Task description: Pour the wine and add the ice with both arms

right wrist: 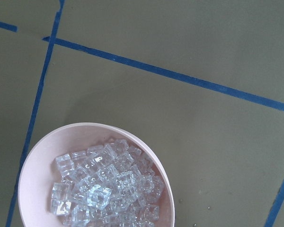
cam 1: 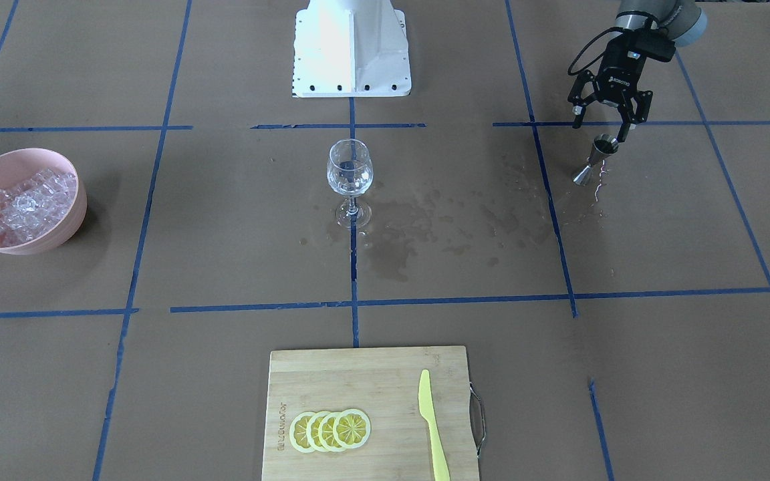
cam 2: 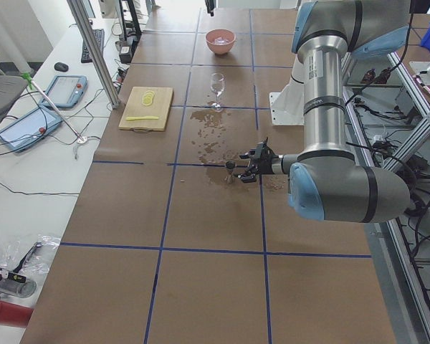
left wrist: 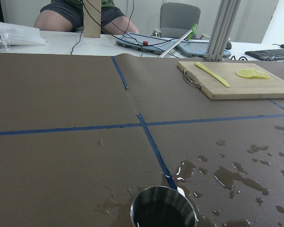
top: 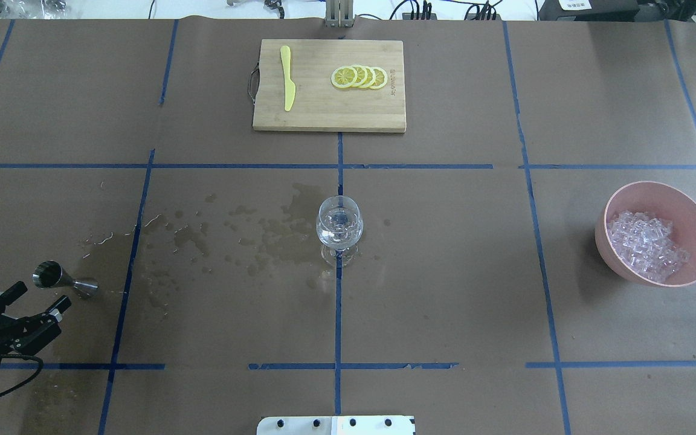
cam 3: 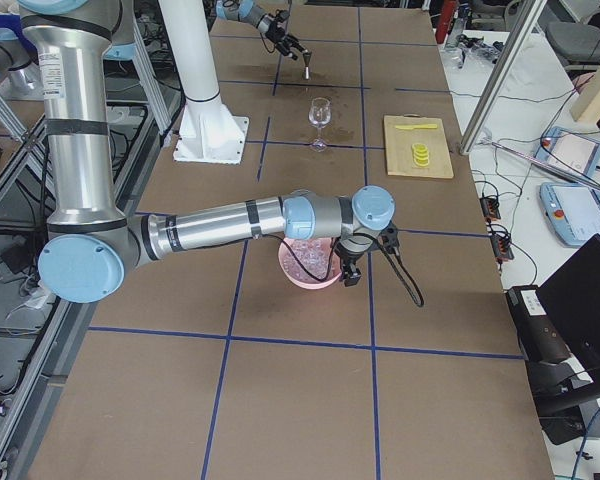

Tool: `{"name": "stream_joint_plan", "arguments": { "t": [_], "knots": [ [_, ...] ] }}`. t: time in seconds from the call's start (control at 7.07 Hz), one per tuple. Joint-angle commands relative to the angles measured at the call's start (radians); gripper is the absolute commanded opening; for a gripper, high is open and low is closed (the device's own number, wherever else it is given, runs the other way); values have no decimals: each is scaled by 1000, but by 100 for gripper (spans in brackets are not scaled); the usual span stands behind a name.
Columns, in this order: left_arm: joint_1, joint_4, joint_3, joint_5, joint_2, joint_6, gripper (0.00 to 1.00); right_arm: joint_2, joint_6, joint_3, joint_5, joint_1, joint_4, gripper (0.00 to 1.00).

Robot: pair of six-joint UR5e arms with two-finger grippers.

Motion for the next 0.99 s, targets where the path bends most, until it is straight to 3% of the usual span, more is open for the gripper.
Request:
{"name": "stream_joint_plan", "arguments": {
  "t": [0.0, 0.42, 0.85],
  "knots": [
    [9, 2, 89, 99, -63, 1, 99, -4, 0, 0, 1, 2, 0, 100],
    [9, 1, 187, 211, -149, 2, 96, -3, 0, 2, 1, 2, 1, 100],
    [6, 4, 220, 219, -189, 13, 90, -4, -2, 7, 1, 3, 0, 100]
  ]
}}
